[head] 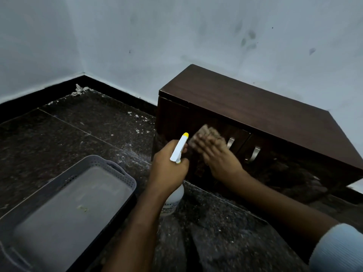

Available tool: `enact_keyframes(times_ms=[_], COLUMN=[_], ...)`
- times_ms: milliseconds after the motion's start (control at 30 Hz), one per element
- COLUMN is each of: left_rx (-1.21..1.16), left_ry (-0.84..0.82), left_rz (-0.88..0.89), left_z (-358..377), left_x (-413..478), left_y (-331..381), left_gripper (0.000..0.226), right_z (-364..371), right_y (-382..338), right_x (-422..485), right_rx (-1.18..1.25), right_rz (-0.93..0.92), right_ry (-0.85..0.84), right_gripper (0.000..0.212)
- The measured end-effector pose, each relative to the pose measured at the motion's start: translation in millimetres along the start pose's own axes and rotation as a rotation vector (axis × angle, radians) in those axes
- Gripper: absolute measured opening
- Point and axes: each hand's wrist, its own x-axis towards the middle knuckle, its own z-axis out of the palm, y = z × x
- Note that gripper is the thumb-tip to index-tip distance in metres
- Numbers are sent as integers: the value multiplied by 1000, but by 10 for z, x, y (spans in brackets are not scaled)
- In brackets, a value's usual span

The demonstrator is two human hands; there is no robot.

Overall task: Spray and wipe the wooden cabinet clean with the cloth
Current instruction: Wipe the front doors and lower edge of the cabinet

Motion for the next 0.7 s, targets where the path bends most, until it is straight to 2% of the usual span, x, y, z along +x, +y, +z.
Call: enact_keyframes(times_ms=[33, 67, 167, 233, 300, 367, 433, 600, 700], left_rx=[4, 8, 12, 23, 19, 18, 14, 15, 18], left_ry=[-5, -6, -15, -25, -32, -47, -59, -32, -5], left_rz=[9, 20, 33, 25, 11, 8, 27, 5, -26], left_z=[0, 5, 41, 60, 76, 89, 98, 104, 52], left_x=[-20, -43, -75, -90, -129, -167, -165, -119, -131], left_y=[31, 64, 143, 142, 126, 134, 163, 91, -37], left_gripper=[23, 22, 18, 20, 23, 23, 20, 16, 11], right_z=[30, 20, -167, -243, -169, -62, -6, -221, -112], right_y=[-26, -21, 157, 275, 273, 126, 74, 317, 269], right_x=[-75, -101, 55, 119, 48, -106, -160, 117, 38], right_rx=[-40, -15, 106, 87, 67, -30, -60, 49, -4], right_rz=[-39, -20, 226, 280, 188, 11, -30, 249, 128], right_ry=[-77, -78, 210, 300, 217, 40, -42, 243, 170], right_gripper=[75, 75, 72, 73, 76, 79, 80, 73, 72])
